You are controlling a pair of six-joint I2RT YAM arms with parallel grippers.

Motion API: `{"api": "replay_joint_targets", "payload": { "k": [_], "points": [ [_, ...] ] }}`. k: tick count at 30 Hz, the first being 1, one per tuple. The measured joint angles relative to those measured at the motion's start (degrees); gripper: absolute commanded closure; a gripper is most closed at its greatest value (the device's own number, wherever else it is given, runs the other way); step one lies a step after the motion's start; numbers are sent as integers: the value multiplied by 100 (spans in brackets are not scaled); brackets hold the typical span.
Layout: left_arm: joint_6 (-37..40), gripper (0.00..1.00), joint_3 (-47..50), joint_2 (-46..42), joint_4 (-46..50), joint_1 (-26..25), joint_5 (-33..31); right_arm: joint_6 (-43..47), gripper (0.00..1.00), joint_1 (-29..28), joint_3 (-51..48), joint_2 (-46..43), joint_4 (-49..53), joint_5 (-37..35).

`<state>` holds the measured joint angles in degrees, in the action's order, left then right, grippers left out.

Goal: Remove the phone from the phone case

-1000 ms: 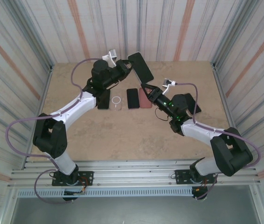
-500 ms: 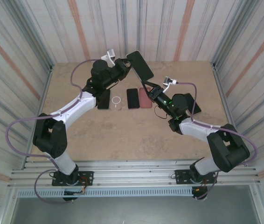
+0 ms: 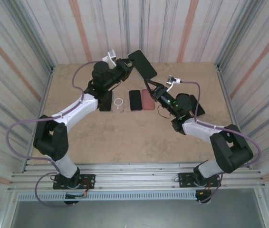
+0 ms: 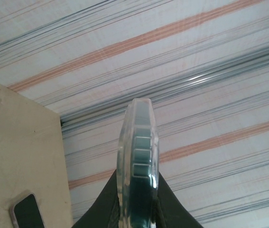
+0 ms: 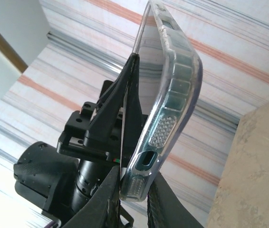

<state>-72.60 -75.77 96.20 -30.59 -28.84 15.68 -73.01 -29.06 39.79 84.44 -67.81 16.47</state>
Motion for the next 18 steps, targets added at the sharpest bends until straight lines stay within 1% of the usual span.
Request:
{"api": "replay_joint_targets", "payload": {
  "k": [5, 10, 18],
  "points": [
    [-426, 95, 81, 0, -11, 68, -31, 319, 88, 129, 212, -2, 407, 372],
    [-828, 96, 85, 0, 24, 153, 105, 793, 90, 240, 404, -15, 767, 765],
    [-1224, 98, 85, 0, 98, 275, 295, 1613, 91, 376, 815, -57, 1600, 1384]
  ]
}}
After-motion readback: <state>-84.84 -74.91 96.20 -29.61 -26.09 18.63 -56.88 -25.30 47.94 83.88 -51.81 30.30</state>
